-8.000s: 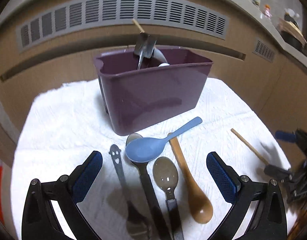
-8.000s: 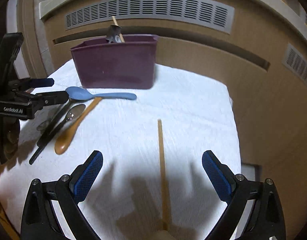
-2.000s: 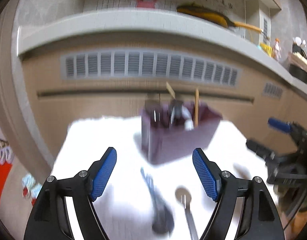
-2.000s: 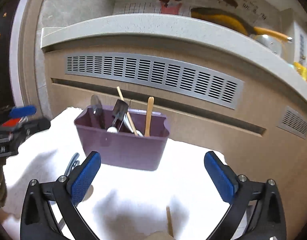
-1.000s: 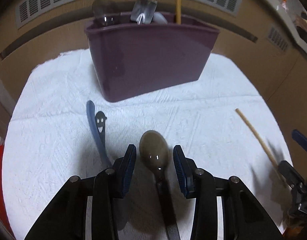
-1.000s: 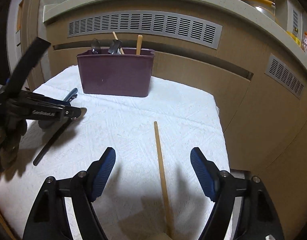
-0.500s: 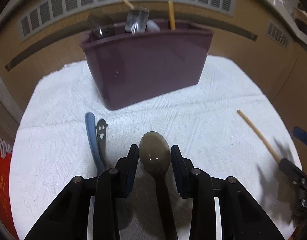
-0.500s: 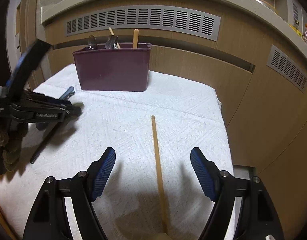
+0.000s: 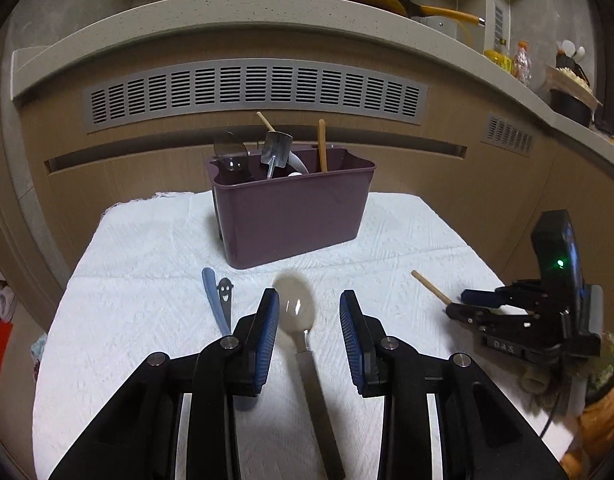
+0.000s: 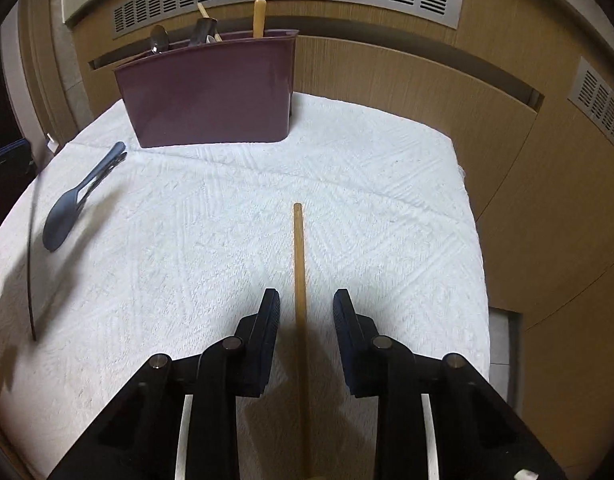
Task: Organize utensils
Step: 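Close the right tool on the wooden chopstick while the left tool grasps the brown spoon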
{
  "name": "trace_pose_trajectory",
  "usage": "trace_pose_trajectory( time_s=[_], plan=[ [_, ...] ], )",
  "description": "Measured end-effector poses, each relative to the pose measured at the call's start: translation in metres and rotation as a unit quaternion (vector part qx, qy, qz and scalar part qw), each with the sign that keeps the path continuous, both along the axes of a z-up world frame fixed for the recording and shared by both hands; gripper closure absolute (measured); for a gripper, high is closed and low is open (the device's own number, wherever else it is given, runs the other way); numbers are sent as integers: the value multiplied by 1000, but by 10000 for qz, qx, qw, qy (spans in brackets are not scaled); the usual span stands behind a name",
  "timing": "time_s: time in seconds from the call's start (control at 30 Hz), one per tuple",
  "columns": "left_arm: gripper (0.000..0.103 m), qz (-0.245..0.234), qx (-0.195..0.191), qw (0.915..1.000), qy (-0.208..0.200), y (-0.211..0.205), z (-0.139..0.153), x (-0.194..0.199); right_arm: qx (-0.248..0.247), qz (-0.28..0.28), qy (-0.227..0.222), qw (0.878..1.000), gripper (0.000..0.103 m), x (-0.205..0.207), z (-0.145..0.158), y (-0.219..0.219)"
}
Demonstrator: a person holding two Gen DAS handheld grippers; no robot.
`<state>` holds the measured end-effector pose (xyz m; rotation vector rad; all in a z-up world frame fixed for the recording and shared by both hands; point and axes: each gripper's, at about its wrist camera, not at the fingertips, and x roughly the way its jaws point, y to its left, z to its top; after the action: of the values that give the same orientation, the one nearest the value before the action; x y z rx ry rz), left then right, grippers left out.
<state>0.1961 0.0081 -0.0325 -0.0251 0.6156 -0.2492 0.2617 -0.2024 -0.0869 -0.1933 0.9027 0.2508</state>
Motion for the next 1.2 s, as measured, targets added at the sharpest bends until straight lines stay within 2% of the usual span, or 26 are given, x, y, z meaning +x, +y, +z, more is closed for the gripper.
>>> trace_pose_trajectory(
  time_s=[0.2, 0.27, 0.33, 0.43, 0.5, 0.57, 0.63, 0.73, 0.87, 1.1, 1.2],
  plan=[
    [71, 62, -186, 9997, 136, 11, -6, 1, 128, -9, 201, 9997, 81, 24, -2, 6],
    [71, 109, -255, 9989, 375, 16, -13, 7, 144, -9, 240, 9996, 82, 29, -4, 9],
    [70, 129, -292, 9979, 570, 18, -19, 11, 107, 21, 278, 9996, 94, 29, -4, 12],
    [69, 5, -343, 9943, 1009, 15, -31, 22, -97, 129, 227, 9996, 97, 22, -4, 20],
    [68, -85, -331, 9923, 1189, 9, -36, 26, -45, 185, 216, 9996, 97, 14, -2, 20],
    [61, -125, -212, 9901, 1381, 1, -41, 34, 98, 211, 143, 9996, 97, 5, 4, 18],
    [59, -96, -58, 9893, 1457, -6, -43, 43, 213, 221, 53, 9995, 97, -3, 12, 14],
    [59, 63, 328, 9884, 1483, -15, -43, 59, 440, 225, -178, 9986, 97, -15, 30, 7],
    [59, 192, 616, 9866, 1499, -18, -50, 77, 591, 257, -410, 9971, 97, -25, 43, 4],
    [59, 180, 658, 9832, 1690, -23, -70, 92, 837, 298, -526, 9947, 97, -27, 50, 1],
    [60, 137, 735, 9838, 1629, -26, -71, 93, 880, 278, -516, 9944, 97, -28, 49, 0]
  ],
)
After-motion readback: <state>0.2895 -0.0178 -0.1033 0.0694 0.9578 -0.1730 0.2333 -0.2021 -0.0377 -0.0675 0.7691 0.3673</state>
